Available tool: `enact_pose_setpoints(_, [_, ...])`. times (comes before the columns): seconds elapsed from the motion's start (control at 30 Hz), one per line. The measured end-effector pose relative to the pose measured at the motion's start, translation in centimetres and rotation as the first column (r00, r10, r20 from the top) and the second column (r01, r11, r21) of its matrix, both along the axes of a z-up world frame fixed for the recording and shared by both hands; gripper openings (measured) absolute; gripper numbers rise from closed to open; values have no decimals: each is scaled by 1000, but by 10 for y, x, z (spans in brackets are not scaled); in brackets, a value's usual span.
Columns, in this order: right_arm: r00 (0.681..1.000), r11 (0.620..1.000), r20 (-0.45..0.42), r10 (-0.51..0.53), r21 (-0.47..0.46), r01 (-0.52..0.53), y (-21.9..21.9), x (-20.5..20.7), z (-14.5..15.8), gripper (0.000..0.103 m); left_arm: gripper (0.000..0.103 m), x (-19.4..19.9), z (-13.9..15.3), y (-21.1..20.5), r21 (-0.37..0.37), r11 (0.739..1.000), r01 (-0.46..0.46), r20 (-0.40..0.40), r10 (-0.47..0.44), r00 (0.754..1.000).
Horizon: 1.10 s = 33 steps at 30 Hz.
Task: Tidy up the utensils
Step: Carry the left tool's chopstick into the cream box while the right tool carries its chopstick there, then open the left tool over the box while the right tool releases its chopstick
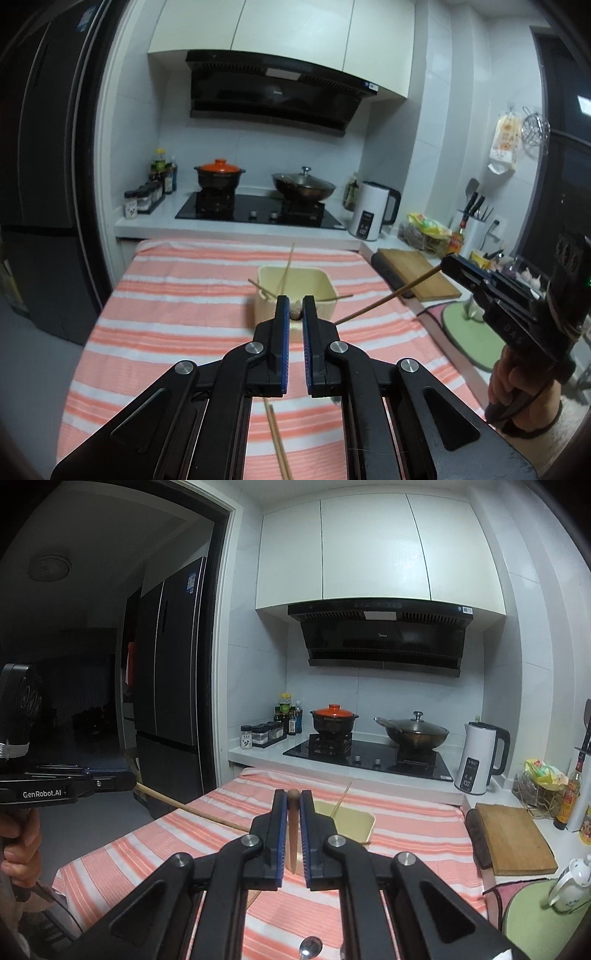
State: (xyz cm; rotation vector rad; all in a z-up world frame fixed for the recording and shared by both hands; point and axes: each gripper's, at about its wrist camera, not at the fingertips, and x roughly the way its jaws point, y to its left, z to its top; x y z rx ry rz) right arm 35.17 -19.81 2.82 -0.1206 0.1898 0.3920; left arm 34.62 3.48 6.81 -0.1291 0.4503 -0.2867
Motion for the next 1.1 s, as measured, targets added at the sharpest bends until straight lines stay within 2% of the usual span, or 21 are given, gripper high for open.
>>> enact_pose_setpoints(0.17, [998,999,55,-39,1,39,-4,35,26,7,4,41,16,-18,35,999,-9,19,8,1000])
enact_pose_setpoints(0.3, [995,997,61,-73,7,73,-7,75,31,7,4,89,8,-33,66,998,-3,-43,6,999])
enact_pose_setpoints(0.5, [992,997,-101,-82,6,83,-10,142,11,7,4,152,-18,-53,101,994,40,-176,-22,984])
enact_pose_setpoints(0.77, [943,996,-322,-88,-9,90,-11,202,-30,7,4,199,-53,-76,157,986,63,-281,-17,960])
enact_pose_setpoints(1.03, [922,997,-381,-69,8,78,-11,223,-51,9,6,213,-73,-77,156,985,72,-306,-21,952])
enact_pose_setpoints(1.07, [923,997,-379,-66,12,76,-11,224,-51,12,13,213,-74,-75,148,987,69,-307,-20,951])
enact_pose_setpoints(1.1, [925,997,-373,-64,15,75,-11,223,-51,24,20,212,-74,-73,138,988,69,-309,-24,951])
